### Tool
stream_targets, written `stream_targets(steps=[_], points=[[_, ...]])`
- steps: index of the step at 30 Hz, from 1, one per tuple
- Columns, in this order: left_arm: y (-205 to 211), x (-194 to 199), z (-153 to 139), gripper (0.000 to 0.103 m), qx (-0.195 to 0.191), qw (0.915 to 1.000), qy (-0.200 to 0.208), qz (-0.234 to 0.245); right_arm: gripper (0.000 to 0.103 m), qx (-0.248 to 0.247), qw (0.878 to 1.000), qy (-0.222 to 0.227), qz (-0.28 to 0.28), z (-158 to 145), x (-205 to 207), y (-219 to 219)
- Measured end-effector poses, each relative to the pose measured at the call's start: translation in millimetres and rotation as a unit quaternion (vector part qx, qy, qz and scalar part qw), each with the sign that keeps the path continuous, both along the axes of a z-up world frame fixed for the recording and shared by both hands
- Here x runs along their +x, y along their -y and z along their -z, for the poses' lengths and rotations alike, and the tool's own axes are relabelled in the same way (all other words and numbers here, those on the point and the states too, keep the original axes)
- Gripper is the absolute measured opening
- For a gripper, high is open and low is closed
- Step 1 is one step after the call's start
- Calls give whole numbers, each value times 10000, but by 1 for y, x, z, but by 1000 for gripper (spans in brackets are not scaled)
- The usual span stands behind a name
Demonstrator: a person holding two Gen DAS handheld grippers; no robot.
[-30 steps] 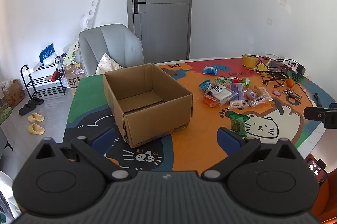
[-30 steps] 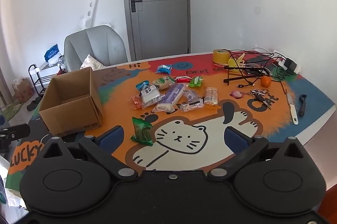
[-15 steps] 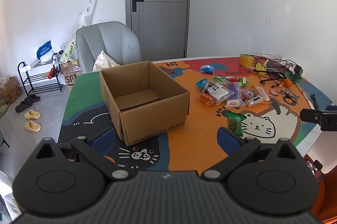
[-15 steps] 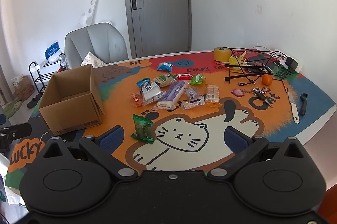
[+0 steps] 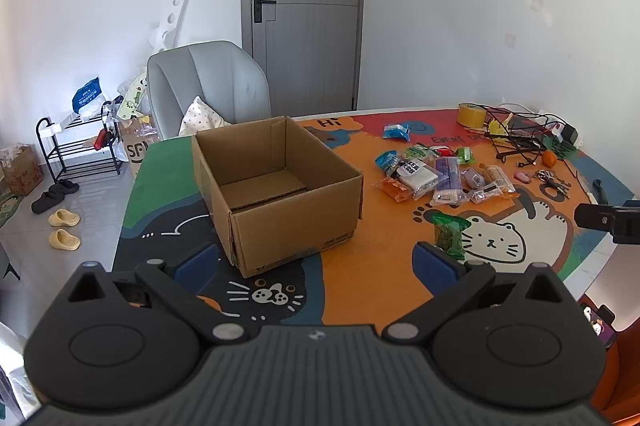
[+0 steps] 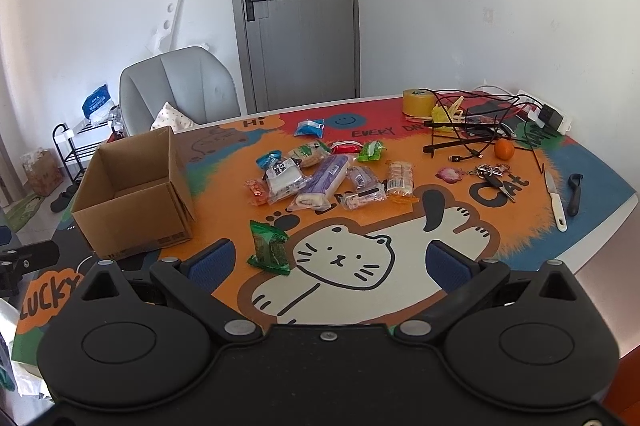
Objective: Organize snacks
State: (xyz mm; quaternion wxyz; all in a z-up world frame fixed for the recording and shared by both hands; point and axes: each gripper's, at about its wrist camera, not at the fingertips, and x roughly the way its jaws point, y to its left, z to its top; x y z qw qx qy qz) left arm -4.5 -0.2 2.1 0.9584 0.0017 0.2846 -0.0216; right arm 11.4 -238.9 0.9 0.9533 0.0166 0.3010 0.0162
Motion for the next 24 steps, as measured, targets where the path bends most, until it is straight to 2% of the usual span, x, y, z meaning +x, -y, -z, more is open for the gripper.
stream_targets(steps=[24], points=[[-4,2,1,103,1,10000,-31,-72,103,-67,9999,12,136,2,2,1]])
